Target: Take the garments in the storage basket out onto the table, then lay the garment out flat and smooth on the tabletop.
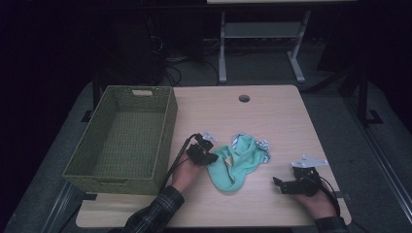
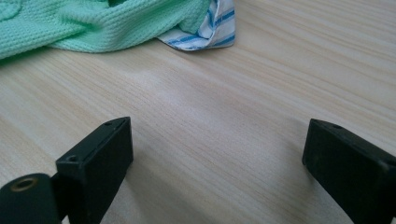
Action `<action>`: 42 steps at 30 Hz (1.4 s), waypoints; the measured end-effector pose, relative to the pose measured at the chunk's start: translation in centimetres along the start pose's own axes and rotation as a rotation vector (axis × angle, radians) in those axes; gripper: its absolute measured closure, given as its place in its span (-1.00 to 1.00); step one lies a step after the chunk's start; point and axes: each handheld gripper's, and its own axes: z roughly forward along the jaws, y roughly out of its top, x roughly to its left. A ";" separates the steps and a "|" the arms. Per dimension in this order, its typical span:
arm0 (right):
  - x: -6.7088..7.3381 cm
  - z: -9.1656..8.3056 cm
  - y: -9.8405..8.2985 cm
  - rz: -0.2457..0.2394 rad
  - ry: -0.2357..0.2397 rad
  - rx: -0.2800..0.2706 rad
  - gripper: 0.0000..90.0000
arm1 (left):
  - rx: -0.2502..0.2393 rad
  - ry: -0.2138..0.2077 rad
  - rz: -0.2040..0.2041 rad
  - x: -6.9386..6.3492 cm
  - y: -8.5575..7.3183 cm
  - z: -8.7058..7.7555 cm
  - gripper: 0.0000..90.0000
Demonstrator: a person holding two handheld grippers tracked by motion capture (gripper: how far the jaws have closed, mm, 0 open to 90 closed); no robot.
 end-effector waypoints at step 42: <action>-0.7 3.9 6.7 0.013 0.174 -0.033 0.54 | 0.006 -0.042 0.029 -1.7 -1.5 -0.8 1.00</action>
